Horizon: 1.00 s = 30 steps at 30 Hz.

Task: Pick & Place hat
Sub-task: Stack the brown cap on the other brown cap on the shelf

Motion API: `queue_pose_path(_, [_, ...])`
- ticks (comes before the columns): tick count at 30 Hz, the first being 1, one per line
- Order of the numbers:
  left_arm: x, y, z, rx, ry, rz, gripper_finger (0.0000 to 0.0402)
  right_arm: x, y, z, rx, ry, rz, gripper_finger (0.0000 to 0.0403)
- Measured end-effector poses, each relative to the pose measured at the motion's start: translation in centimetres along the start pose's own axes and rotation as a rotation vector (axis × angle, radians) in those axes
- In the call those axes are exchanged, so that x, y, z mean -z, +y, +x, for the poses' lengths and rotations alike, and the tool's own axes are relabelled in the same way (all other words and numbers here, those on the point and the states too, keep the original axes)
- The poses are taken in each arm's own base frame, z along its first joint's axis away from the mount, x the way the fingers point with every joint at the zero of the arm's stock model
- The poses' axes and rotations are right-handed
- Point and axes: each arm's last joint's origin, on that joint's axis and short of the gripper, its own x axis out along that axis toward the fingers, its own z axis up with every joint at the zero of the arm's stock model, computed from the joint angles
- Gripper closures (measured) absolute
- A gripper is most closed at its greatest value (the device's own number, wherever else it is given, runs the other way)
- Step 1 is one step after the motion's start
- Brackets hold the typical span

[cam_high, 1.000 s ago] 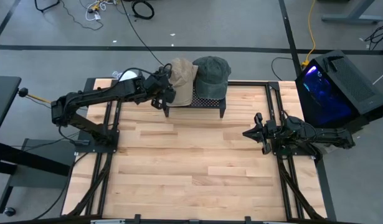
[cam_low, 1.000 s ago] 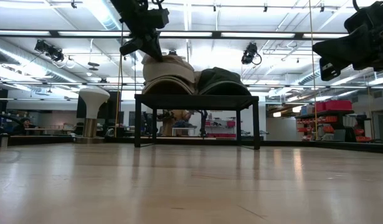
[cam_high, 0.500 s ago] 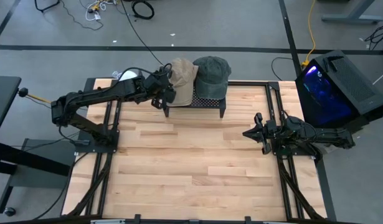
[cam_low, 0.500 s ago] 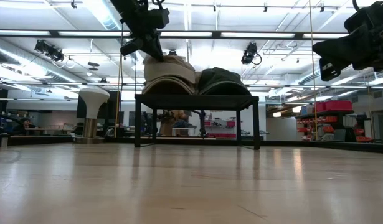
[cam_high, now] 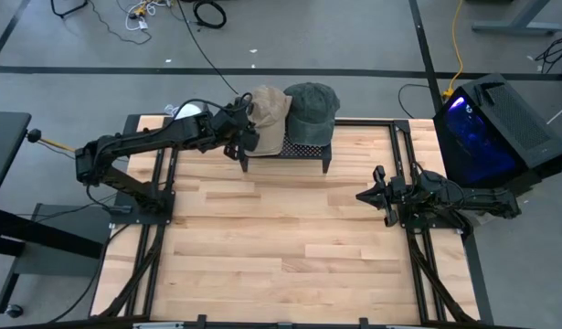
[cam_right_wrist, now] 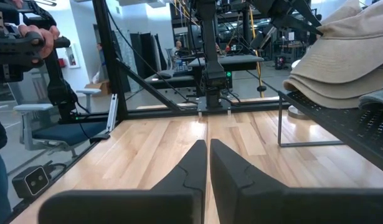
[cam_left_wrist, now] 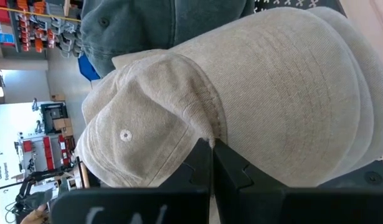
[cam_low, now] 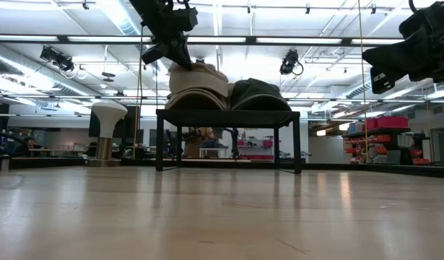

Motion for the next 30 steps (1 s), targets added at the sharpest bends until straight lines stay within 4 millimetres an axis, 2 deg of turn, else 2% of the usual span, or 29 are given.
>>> queue_pose_path(19, [-0.2,-0.1,1.2,-0.014,0.037,0.020,0.0399,0.0,0.0,0.0,0.000,0.000,0.000,0.0378])
queue_pose_path(30, [-0.1,-0.1,1.2,-0.013,0.044,0.017,0.0395,0.0,0.0,0.0,0.000,0.000,0.000,0.0378])
